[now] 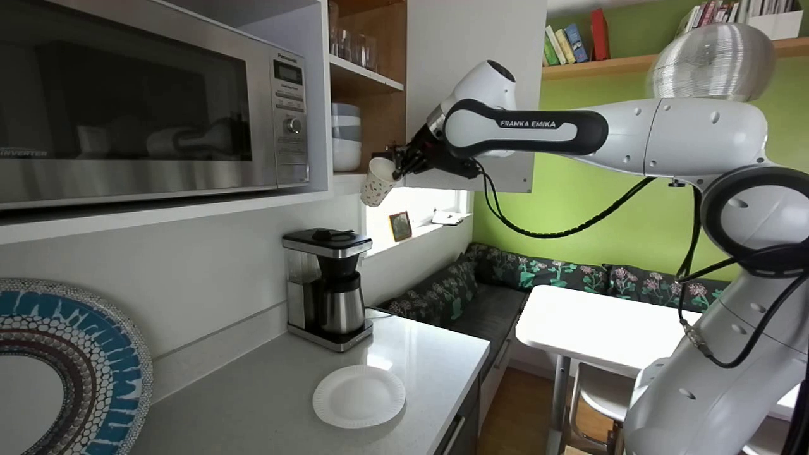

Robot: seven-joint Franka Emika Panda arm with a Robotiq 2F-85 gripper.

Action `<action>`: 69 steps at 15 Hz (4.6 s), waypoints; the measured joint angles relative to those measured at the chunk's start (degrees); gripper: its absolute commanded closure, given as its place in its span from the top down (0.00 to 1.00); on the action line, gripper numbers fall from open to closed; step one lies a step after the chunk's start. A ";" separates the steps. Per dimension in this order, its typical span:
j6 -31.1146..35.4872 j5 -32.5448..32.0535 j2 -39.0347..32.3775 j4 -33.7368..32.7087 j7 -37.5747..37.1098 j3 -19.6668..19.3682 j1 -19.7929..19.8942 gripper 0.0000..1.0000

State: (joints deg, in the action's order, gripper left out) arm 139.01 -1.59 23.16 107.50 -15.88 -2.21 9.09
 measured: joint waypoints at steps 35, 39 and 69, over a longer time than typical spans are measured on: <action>-8.78 9.95 -10.94 -24.03 -8.12 -2.19 -2.02 0.01; -9.59 10.90 -15.36 -28.95 -13.03 -1.87 -2.39 0.01; -23.27 -2.39 -35.57 -57.03 -19.35 -1.45 -3.83 1.00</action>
State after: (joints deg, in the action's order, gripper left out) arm 115.74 -3.98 -12.41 50.47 -35.23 -3.66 5.27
